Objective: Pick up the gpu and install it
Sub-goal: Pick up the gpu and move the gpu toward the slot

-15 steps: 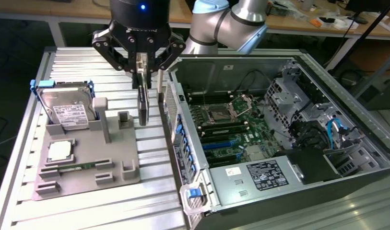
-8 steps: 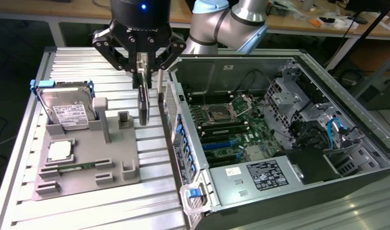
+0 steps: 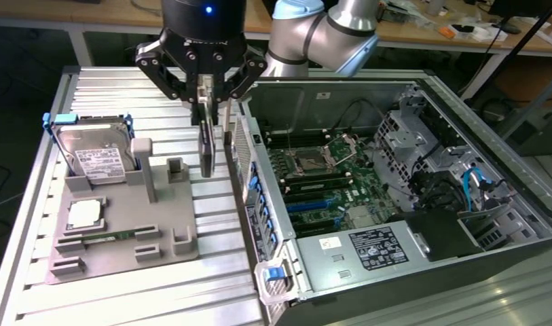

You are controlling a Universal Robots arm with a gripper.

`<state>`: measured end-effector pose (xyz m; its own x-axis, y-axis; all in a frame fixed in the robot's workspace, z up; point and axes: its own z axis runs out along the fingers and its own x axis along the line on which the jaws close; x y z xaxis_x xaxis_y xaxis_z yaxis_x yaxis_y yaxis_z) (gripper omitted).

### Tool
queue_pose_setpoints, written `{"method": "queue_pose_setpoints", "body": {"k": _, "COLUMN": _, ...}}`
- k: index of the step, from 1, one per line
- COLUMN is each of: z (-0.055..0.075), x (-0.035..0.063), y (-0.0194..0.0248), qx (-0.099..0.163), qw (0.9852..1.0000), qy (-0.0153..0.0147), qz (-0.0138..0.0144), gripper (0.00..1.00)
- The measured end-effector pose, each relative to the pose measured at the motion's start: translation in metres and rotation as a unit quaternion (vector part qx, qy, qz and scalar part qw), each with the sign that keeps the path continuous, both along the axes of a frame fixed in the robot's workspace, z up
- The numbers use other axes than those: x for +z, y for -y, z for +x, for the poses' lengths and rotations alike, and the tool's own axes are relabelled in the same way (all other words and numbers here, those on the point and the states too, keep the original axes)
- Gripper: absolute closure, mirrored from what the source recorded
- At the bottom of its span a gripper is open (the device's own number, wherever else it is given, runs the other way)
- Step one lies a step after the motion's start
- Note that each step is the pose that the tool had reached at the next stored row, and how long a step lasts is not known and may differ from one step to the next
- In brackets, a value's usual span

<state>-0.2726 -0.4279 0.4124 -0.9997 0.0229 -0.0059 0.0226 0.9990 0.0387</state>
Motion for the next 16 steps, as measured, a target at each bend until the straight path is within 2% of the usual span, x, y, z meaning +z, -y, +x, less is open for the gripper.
{"method": "queue_pose_setpoints", "body": {"k": 9, "z": 0.032, "x": 0.0000, "y": 0.0000, "qx": 0.001, "qw": 1.0000, "qy": -0.0027, "qz": 0.0000, "gripper": 0.73}}
{"method": "queue_pose_setpoints", "body": {"k": 13, "z": 0.042, "x": 0.0000, "y": 0.0000, "qx": 0.001, "qw": 1.0000, "qy": -0.0035, "qz": 0.0000, "gripper": 0.73}}
{"method": "queue_pose_setpoints", "body": {"k": 14, "z": 0.049, "x": 0.0001, "y": 0.0000, "qx": 0.002, "qw": 1.0000, "qy": -0.0042, "qz": 0.0000, "gripper": 0.73}}
{"method": "queue_pose_setpoints", "body": {"k": 16, "z": 0.052, "x": 0.0007, "y": 0.0000, "qx": 0.002, "qw": 1.0000, "qy": -0.0045, "qz": -0.0001, "gripper": 0.73}}
